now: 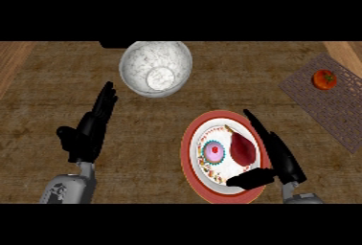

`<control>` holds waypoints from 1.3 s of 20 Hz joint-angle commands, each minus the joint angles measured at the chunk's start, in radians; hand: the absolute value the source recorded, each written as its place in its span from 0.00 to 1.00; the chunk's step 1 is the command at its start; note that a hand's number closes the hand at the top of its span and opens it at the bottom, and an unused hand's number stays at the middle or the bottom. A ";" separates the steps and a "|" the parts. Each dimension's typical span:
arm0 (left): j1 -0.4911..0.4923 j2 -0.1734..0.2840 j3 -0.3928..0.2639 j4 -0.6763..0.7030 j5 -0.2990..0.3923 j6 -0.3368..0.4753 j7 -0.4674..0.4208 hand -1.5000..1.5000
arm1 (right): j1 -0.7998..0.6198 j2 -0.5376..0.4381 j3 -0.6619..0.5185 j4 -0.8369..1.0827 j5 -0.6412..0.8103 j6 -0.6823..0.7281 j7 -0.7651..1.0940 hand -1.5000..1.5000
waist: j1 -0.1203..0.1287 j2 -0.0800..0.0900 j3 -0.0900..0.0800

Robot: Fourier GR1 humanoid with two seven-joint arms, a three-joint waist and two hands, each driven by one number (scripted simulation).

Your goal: Pick the pear from the plate and place it in the bowl

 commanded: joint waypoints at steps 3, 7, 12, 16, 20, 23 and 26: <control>0.022 -0.037 -0.007 0.031 -0.031 0.007 -0.051 0.50 | -0.029 0.005 -0.046 0.163 0.021 -0.013 -0.131 0.00 | 0.001 0.000 0.000; 0.061 0.016 0.025 -0.030 0.007 -0.059 -0.023 0.50 | 0.011 -0.004 -0.006 0.137 0.123 -0.057 -0.084 0.00 | 0.000 0.000 0.000; 0.047 -0.001 0.023 -0.017 -0.021 -0.043 -0.031 0.50 | -0.025 -0.023 -0.013 0.186 0.192 -0.068 -0.070 0.00 | -0.001 0.000 0.000; 0.009 -0.003 0.051 0.023 0.005 -0.067 -0.029 0.50 | -0.110 0.004 -0.047 0.339 0.165 -0.035 -0.109 0.00 | 0.001 0.000 0.000; 0.040 -0.005 0.025 -0.063 -0.012 -0.056 0.012 0.50 | -0.115 -0.016 0.024 0.380 0.225 -0.028 -0.225 1.00 | 0.007 0.000 0.000; 0.015 -0.042 0.009 -0.021 -0.054 -0.005 0.001 0.50 | -0.084 -0.020 0.082 0.353 0.288 -0.046 -0.265 1.00 | 0.000 -0.001 0.000; 0.016 -0.015 0.030 -0.042 -0.031 -0.039 0.025 0.50 | -0.165 0.028 0.087 0.380 0.313 -0.036 -0.201 1.00 | 0.003 0.000 0.000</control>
